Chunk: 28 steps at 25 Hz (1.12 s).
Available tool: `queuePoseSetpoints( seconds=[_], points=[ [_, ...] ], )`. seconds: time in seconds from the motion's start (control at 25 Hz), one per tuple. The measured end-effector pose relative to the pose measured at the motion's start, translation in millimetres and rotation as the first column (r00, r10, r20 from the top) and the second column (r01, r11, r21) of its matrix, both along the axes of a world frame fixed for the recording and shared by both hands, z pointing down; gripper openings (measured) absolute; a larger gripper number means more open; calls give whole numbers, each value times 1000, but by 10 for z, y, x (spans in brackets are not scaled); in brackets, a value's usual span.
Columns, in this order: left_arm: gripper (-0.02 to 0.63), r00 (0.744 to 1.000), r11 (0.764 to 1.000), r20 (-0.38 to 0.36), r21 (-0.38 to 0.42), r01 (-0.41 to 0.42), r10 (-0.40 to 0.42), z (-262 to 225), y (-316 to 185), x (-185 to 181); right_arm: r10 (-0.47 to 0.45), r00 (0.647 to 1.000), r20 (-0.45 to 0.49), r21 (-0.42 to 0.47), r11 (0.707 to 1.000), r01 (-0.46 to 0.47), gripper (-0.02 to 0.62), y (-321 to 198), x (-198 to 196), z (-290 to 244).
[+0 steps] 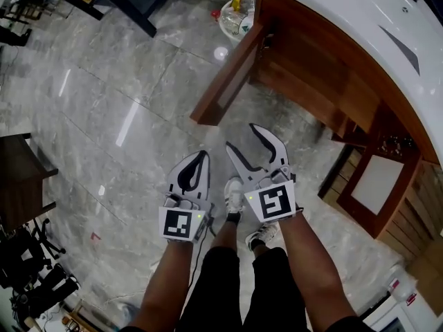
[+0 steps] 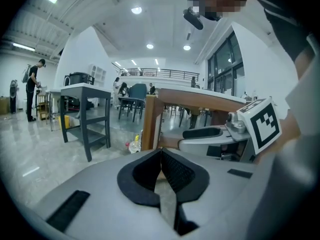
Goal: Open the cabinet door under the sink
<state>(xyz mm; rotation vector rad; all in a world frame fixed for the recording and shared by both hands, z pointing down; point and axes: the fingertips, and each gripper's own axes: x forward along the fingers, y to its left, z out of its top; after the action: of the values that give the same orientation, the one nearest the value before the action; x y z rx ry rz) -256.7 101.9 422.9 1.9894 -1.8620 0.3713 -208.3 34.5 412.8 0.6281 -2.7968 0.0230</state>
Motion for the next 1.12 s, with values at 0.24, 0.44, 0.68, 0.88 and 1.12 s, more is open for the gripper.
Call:
queuePoseSetpoints(
  seconds=[0.24, 0.44, 0.68, 0.88, 1.12],
  points=[
    [22, 998, 989, -48, 147, -31, 39, -399, -191, 344, 121, 993, 11, 69, 990, -121, 146, -50, 565, -428],
    [23, 993, 978, -44, 183, -96, 105, -716, -415, 707, 233, 973, 6, 75, 970, -232, 25, -47, 1103, -643],
    [22, 979, 956, -39, 229, -185, 199, -1330, -510, 1273, 354, 935, 35, 23, 935, -354, 23, 215, 1763, -1095],
    [21, 963, 931, -6, 257, -260, 271, -1746, -449, 1650, 434, 897, 87, 51, 897, -439, 23, 245, 2213, -1620],
    [22, 957, 921, -2, 272, -280, 291, -2397, 76, 2058, 477, 868, 138, 75, 869, -490, 23, 672, 2688, -2383]
  ],
)
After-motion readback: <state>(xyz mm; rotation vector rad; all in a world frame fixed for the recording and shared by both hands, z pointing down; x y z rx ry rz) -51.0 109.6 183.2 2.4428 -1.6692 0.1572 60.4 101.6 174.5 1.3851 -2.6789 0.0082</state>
